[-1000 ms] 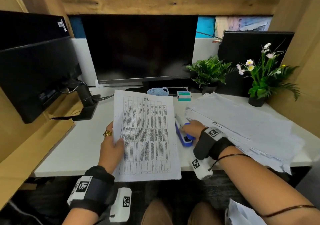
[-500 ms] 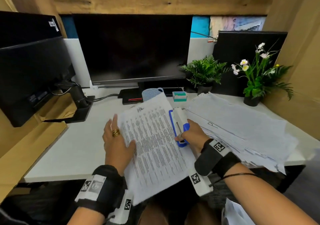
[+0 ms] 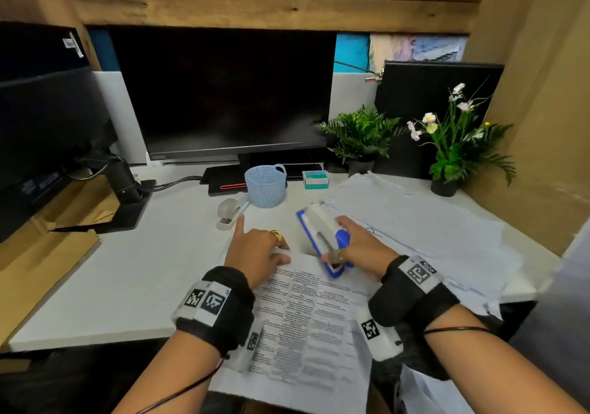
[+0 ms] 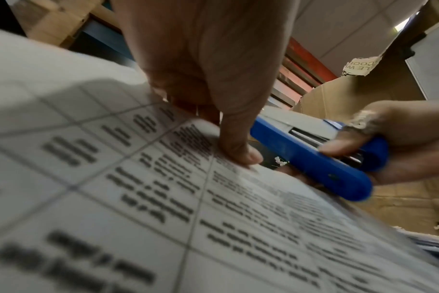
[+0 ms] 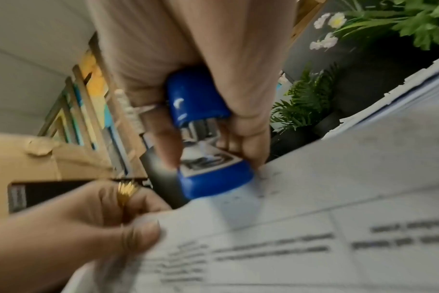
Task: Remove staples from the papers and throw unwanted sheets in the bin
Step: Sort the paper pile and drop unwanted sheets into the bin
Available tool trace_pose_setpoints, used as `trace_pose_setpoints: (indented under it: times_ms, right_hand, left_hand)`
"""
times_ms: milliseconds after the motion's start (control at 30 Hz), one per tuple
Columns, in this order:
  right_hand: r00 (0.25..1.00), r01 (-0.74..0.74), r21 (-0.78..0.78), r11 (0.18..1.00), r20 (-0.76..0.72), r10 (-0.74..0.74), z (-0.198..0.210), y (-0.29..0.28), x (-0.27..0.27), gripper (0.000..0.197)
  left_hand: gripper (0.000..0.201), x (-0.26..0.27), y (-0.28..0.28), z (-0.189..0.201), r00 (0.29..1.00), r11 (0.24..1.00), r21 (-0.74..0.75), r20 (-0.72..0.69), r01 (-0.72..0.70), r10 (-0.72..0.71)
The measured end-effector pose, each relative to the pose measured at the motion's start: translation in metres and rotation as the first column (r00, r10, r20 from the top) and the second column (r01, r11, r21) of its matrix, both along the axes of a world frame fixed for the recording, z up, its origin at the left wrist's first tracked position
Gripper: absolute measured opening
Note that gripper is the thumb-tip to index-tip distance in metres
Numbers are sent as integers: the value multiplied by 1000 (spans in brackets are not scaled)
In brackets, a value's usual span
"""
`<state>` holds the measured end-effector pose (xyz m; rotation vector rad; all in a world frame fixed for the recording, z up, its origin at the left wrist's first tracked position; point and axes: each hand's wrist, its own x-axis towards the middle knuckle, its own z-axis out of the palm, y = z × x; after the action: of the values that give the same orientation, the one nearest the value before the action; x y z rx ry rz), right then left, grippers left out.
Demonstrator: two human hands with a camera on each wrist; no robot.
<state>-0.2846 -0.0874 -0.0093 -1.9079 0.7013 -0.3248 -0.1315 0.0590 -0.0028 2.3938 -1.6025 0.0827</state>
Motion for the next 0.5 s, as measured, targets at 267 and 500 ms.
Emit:
trace_pose_setpoints:
  times_ms: [267,500]
  right_hand:
    - [849,35,561,827,420,-321,22,9,5,34]
    - [768,347,405,846,395,-504,14,26,26,22]
  left_hand:
    - [20,-6,16,-5,998,989,-142,-50,36,-43]
    - [18,-20,19,2,996,993,-104,-71,53,-60]
